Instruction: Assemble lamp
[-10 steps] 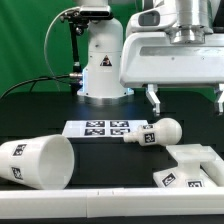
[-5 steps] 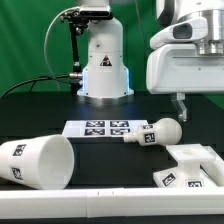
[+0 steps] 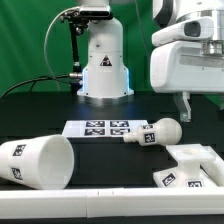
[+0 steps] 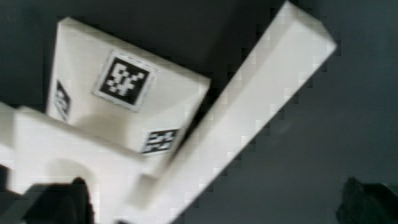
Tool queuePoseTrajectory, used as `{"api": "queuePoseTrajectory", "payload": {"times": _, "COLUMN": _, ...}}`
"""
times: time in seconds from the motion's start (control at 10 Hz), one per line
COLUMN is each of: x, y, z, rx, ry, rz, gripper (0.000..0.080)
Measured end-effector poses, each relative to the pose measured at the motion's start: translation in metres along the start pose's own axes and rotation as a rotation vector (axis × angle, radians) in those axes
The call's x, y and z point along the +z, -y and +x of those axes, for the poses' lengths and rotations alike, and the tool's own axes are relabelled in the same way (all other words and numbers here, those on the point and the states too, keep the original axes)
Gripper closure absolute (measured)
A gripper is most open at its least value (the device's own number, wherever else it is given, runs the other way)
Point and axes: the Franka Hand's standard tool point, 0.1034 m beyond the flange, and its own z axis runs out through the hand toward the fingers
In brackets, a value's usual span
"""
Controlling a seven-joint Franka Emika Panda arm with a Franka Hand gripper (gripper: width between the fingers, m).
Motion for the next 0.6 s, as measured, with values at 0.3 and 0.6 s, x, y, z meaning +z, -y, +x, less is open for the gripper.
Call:
{"api": "queuePoseTrajectory", "payload": {"times": 0.3, "x": -0.015, "y": 0.011, "z": -0.002, "rx": -0.289, "ry": 0.066, "rz": 0.037, "gripper": 0.0101}}
{"api": "queuePoseTrajectory", "payload": {"times": 0.6, "x": -0.013, "y": 0.007, "z": -0.005, "rx": -0.473, "ry": 0.077, "rz": 0.027, "gripper": 0.0101}}
